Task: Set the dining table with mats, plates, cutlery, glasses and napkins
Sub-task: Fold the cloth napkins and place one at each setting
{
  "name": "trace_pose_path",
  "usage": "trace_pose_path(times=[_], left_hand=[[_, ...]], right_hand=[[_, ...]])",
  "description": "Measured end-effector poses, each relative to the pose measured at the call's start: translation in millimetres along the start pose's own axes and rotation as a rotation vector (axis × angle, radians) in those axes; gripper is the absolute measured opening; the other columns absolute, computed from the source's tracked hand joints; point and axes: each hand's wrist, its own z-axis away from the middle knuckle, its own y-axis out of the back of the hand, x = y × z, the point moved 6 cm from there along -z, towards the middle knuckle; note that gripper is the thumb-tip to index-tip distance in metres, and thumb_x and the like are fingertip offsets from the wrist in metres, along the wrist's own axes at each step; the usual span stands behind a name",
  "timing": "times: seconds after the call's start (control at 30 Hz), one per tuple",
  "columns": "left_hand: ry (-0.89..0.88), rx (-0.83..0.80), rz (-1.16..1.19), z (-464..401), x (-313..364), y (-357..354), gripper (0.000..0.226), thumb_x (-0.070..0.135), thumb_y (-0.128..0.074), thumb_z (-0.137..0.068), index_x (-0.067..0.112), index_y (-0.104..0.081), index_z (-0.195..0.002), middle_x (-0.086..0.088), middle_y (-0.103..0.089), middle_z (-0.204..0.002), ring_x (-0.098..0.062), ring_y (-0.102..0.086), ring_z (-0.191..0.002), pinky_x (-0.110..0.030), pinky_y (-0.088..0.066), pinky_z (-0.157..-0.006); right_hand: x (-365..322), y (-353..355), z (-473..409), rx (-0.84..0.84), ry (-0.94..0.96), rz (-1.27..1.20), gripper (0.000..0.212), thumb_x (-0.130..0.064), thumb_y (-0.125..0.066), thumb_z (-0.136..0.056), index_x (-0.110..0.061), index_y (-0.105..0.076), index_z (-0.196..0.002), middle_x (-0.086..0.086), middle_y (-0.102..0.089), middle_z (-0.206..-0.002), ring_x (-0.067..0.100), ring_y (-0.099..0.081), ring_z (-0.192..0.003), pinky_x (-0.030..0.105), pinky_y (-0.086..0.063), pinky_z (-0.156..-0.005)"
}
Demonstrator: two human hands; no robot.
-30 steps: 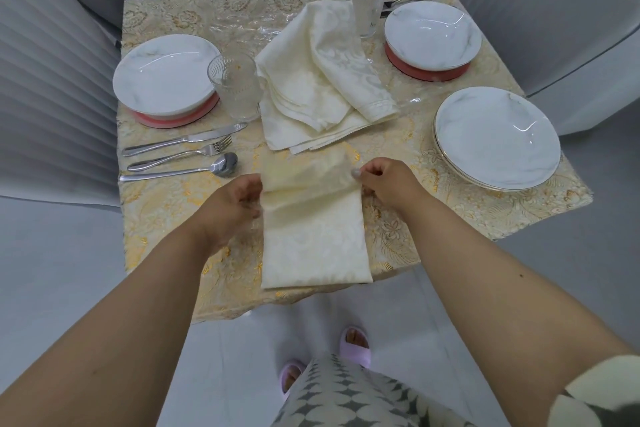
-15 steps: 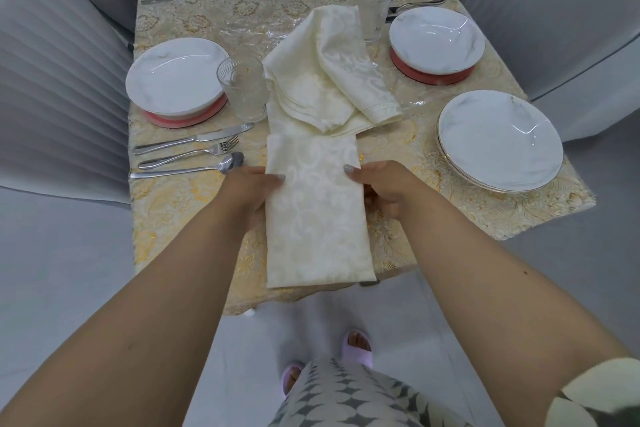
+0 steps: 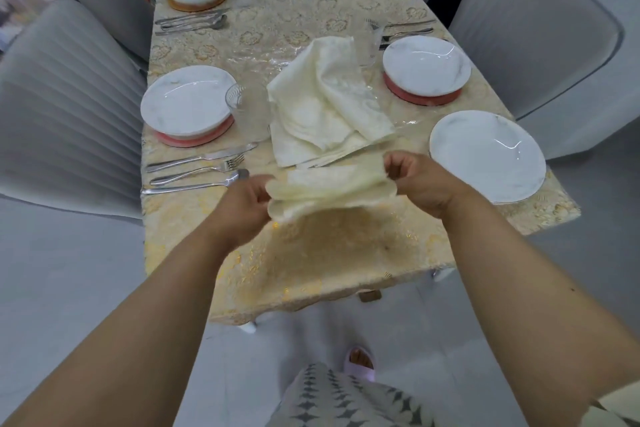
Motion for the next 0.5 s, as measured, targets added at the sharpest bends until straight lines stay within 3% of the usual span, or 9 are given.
trace_pose_path(times=[0.13,0.2,0.27,0.4,0.5], left_hand=[[0.139,-0.100,-0.057,17.3,-53.0,-28.8,0.023,-0.001,-0.065,-0.087,0.019,-0.065,-0.076,0.021,-0.064,-0.059,0.012,-0.056,-0.058,-0.008,-0.041,-0.058],[0.206,-0.069,-0.049,17.2,-70.4,-32.4,0.010,0.012,-0.064,-0.091,0.009,-0.069,-0.083,0.013,-0.064,-0.065,0.002,-0.055,-0.060,-0.016,-0.042,-0.062],[0.264,-0.001,-0.024,13.8,-82.7,-32.3,0.028,0.023,-0.062,-0.093,-0.004,-0.065,-0.086,-0.003,-0.057,-0.067,-0.013,-0.048,-0.062,-0.026,-0.037,-0.059],[0.279,0.117,-0.039,9.4,-86.9,-38.0,0.043,0.034,-0.052,-0.098,0.002,-0.046,-0.070,-0.005,-0.043,-0.056,-0.018,-0.035,-0.050,-0.030,-0.029,-0.054],[0.234,0.170,-0.114,10.4,-81.0,-46.8,0.042,0.041,-0.036,-0.101,0.005,-0.048,-0.082,-0.003,-0.046,-0.066,-0.020,-0.041,-0.062,-0.034,-0.031,-0.059]], right_hand=[[59.9,-9.6,20.1,-0.060,-0.221,0.140,0.019,0.006,-0.074,-0.075,-0.007,-0.065,-0.085,0.005,-0.065,-0.081,0.014,-0.058,-0.075,0.030,-0.048,-0.077],[73.9,-10.0,25.7,-0.033,-0.295,0.180,0.023,-0.004,-0.077,-0.076,-0.004,-0.068,-0.098,0.010,-0.069,-0.093,0.018,-0.060,-0.083,0.032,-0.049,-0.080],[76.0,-9.8,27.5,0.048,-0.321,0.185,0.013,-0.016,-0.072,-0.084,-0.005,-0.067,-0.088,0.011,-0.064,-0.083,0.019,-0.056,-0.074,0.030,-0.047,-0.067],[73.4,-11.8,26.6,0.225,-0.332,0.272,0.039,-0.034,-0.060,-0.093,-0.013,-0.040,-0.067,0.009,-0.037,-0.064,0.018,-0.036,-0.055,0.020,-0.030,-0.046],[73.4,-18.2,27.5,0.340,-0.300,0.335,0.047,-0.038,-0.053,-0.096,-0.018,-0.028,-0.061,0.002,-0.028,-0.059,0.014,-0.027,-0.052,0.028,-0.020,-0.050]])
